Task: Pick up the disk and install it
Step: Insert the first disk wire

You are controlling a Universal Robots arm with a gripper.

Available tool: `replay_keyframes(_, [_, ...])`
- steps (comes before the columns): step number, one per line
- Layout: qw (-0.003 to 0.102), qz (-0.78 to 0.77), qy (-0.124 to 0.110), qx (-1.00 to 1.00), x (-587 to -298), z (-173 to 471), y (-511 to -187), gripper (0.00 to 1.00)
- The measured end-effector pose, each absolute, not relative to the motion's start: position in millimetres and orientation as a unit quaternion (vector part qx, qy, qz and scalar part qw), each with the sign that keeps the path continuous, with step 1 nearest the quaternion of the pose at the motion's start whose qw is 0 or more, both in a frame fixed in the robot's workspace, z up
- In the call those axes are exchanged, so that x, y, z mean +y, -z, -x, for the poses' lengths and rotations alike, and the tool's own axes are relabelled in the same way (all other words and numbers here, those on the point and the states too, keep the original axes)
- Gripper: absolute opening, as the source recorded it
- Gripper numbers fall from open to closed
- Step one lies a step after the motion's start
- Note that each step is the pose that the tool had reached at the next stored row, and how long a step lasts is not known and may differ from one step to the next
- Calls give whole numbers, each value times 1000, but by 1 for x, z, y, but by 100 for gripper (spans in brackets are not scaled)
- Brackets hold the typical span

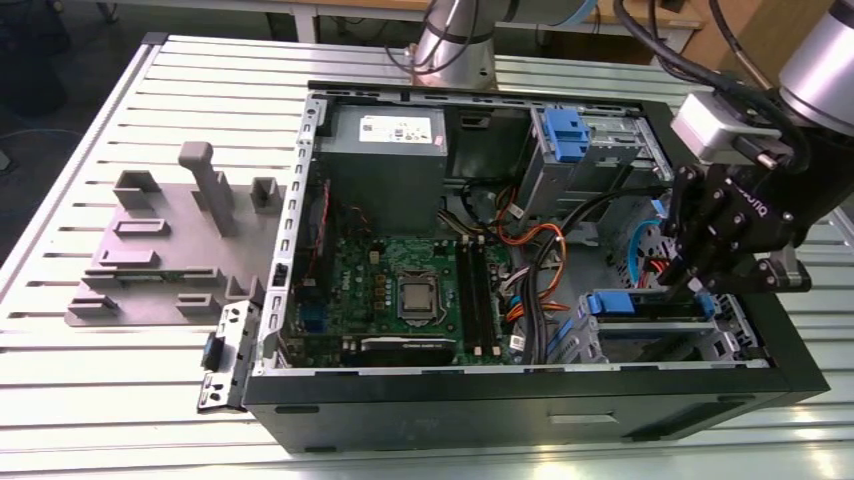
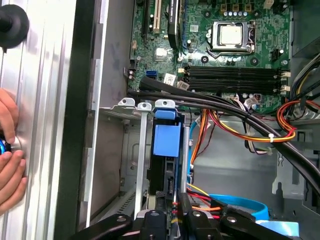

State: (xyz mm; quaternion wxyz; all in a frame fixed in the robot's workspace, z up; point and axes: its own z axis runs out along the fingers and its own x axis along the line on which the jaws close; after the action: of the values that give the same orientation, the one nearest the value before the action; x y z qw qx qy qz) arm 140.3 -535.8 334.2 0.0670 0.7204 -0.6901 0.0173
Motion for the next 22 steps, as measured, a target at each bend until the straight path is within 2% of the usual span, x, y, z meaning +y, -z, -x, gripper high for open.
replay_keyframes(8, [67,-720,-17,-690,-536,-140,-342,22])
replay_keyframes(10, [67,-720,-17,-690,-536,-140,-342,11])
replay_keyframes(22, [67,-720,-17,-690,-536,-140,-342,11])
